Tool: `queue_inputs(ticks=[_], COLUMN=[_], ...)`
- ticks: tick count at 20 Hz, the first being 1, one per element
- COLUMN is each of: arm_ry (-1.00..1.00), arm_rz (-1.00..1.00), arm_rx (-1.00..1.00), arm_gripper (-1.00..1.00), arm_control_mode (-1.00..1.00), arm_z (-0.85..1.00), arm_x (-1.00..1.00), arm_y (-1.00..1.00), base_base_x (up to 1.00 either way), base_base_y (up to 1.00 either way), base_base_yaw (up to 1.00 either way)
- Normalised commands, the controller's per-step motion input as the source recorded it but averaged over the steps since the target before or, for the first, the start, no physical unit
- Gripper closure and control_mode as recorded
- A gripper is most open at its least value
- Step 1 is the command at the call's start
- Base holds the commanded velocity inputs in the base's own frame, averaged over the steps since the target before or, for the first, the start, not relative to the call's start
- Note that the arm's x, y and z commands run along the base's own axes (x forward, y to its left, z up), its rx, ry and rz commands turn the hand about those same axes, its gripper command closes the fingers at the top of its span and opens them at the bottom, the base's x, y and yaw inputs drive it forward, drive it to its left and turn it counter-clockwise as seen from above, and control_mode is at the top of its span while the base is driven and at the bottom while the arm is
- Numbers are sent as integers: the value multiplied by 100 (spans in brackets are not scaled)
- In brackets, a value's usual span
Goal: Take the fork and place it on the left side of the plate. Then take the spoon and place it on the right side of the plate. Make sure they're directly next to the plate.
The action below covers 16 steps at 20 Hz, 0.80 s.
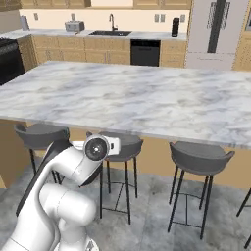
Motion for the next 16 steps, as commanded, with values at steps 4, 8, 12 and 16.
queue_inputs(ticks=[4,8,12,16], arm_ry=[0,0,0,0], arm_rz=[0,0,0,0], arm_rx=[0,0,0,0], arm_gripper=[-100,-100,-100,-100], arm_control_mode=[100,100,100,100], arm_z=[0,0,0,0], arm_x=[0,0,0,0], arm_y=[0,0,0,0], base_base_x=[-20,-1,0,0], base_base_y=[100,100,100,100], base_base_yaw=[1,0,0,0])
